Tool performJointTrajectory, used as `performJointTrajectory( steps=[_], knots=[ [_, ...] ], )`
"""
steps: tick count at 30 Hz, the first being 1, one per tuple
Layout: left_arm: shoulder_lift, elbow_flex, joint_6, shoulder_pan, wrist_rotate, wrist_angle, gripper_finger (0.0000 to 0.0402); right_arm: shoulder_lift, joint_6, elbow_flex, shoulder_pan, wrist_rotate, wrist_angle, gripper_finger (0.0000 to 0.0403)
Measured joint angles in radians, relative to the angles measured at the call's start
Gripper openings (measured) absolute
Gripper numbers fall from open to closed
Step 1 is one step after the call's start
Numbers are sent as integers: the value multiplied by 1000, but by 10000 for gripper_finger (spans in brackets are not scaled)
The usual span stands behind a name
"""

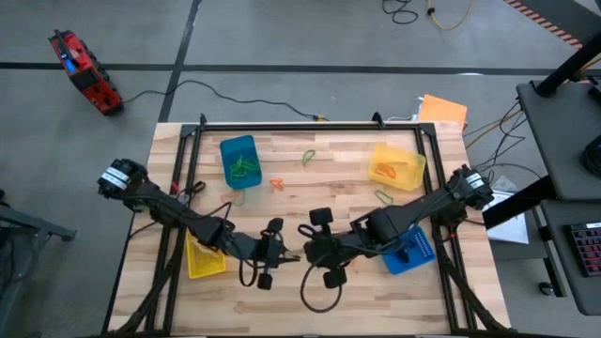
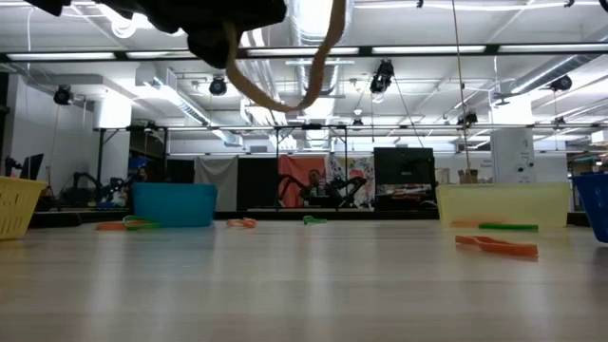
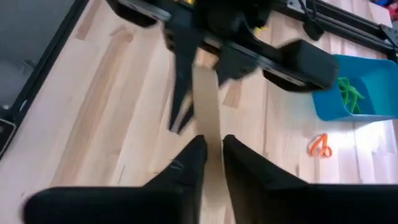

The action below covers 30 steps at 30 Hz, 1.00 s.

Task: Sort rubber bands into baskets
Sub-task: Put the brown rubber band into the bottom yellow bin

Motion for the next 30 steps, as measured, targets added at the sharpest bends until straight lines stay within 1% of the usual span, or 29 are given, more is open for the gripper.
performJointTrajectory(
  steps=[4, 6, 8, 9, 12, 16, 18, 21, 23, 25, 27, 30],
  knots=[
    [-41, 11, -74, -9, 0, -124, 0, -1, -3, 0, -11, 0, 4, 107],
    [-63, 32, -119, -9, -1, -218, 0, -1, -6, 0, -15, 0, 12, 138],
    [-86, 70, -175, -10, -1, -352, 0, -2, -7, 0, -19, 0, 12, 165],
    [-99, 96, -210, -12, -1, -443, 0, -2, -6, 0, -20, 0, 11, 177],
    [-132, 205, -320, -28, -2, -793, 0, -2, -6, 0, -21, 0, -4, 206],
    [-145, 347, -470, -63, 1, -1241, 0, -2, 7, -2, -21, -1, -39, 228],
    [-145, 402, -544, -83, 21, -1426, 0, -2, 21, -11, -21, -2, -52, 235],
    [-145, 455, -669, -107, 71, -1653, 0, -2, 36, -24, -21, -4, -71, 244],
    [-148, 467, -730, -113, 114, -1748, 0, -4, 37, -41, -21, -4, -70, 248],
    [-155, 463, -765, -116, 157, -1793, 0, -7, 37, -66, -22, -4, -70, 250],
    [-170, 437, -781, -116, 196, -1797, 0, -8, 39, -91, -24, -3, -72, 251],
    [-183, 391, -829, -117, 221, -1796, 0, -11, 57, -130, -27, -3, -71, 250]
  ],
)
